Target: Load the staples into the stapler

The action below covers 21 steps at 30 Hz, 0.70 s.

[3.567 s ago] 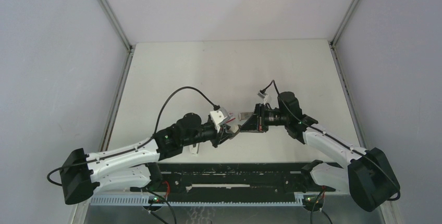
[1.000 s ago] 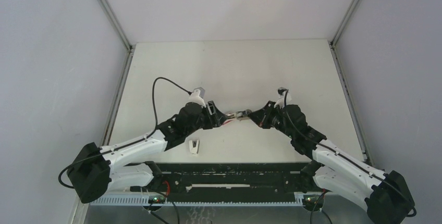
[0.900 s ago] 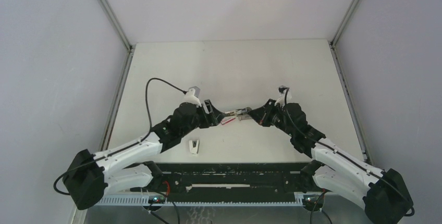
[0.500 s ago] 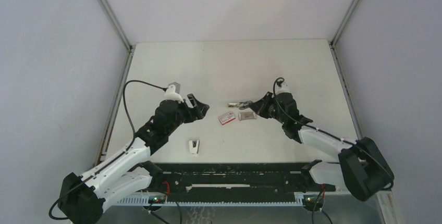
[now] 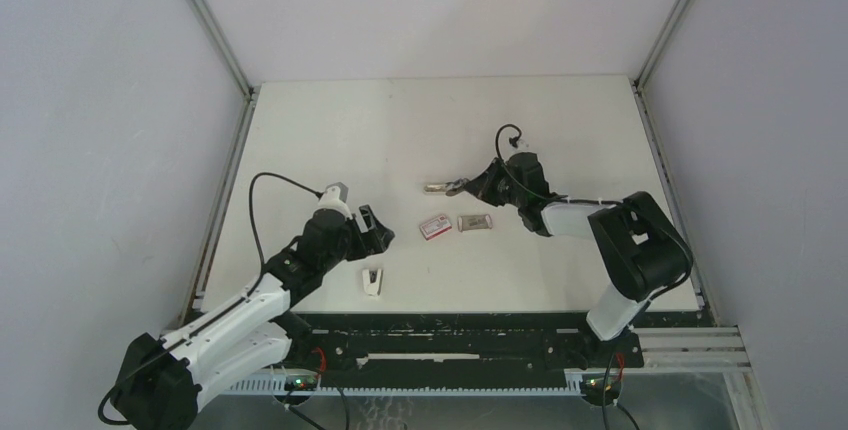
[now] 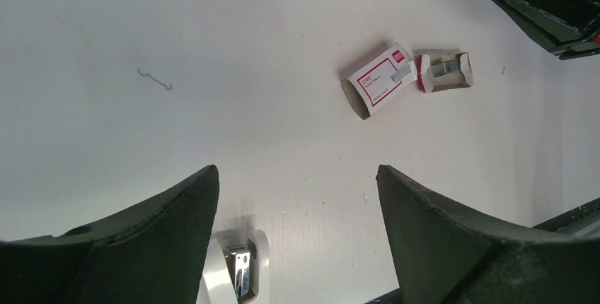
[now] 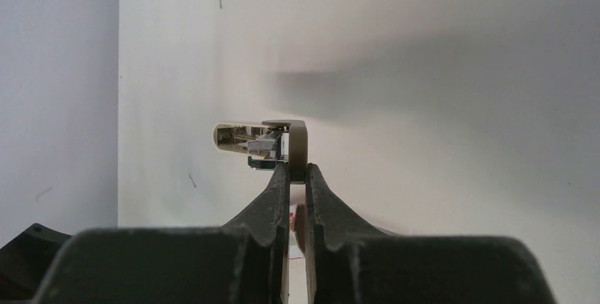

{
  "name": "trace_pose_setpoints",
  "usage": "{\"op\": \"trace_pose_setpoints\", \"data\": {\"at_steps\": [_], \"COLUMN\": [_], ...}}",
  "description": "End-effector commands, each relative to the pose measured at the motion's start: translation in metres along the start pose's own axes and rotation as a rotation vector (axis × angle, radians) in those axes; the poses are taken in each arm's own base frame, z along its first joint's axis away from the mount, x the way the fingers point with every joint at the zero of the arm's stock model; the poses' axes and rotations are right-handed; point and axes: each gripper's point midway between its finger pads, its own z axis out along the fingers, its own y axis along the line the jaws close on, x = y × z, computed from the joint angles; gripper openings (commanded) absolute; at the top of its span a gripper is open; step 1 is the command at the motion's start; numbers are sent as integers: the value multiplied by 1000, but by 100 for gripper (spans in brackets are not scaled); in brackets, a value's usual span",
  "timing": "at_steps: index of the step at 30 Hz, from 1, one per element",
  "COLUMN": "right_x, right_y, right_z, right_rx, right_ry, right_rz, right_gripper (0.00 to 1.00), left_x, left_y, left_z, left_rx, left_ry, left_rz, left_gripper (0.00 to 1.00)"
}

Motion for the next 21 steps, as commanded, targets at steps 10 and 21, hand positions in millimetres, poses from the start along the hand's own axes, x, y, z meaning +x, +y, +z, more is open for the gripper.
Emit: {"op": "trace_pose_setpoints", "data": {"at_steps": [10, 21], "right_x": [-8, -18], "right_y": [-24, -50], "right_z": [22, 9], "right_rx": [-10, 96], "right_ry": [33, -19], "right_rz": [41, 70], "right_gripper": [9, 53], "left_x": [16, 46], "left_y": [26, 43], "left_z": [-4, -14], "left_rx": [-101, -209], "left_ry": [45, 138], "left_rz": [-1, -30], "left_gripper": [86, 84]}}
